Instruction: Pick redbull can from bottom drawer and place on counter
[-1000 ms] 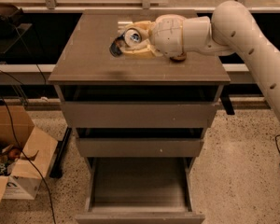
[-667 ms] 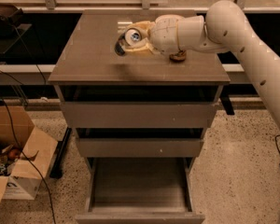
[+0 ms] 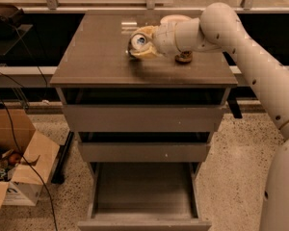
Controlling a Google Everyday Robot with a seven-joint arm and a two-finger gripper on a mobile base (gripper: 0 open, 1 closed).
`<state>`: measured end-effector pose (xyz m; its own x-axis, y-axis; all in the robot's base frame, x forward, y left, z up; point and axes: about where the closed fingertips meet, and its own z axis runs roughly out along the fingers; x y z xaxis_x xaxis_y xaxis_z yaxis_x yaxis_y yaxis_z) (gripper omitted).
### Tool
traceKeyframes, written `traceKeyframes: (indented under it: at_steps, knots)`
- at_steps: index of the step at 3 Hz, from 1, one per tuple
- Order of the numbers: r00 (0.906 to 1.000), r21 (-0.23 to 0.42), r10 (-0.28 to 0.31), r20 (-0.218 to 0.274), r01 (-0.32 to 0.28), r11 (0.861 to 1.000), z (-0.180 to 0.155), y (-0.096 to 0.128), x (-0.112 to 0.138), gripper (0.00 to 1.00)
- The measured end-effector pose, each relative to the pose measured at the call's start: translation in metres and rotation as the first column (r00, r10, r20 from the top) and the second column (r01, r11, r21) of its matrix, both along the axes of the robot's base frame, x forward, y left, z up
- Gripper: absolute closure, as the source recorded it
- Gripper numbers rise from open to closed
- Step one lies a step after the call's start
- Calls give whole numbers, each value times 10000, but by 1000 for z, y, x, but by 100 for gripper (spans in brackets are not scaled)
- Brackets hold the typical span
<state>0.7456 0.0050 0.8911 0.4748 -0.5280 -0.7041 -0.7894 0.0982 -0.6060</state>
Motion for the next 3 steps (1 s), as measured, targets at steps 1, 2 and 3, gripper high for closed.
traceKeyframes:
  at_steps: [1, 2, 3]
  knots:
    - [9992, -371, -306, 240, 315, 9988, -10, 0, 12, 50]
    - [9992, -375, -316, 250, 325, 9988, -10, 1, 12, 27]
    - [9992, -375, -316, 250, 325, 9988, -10, 1, 12, 4]
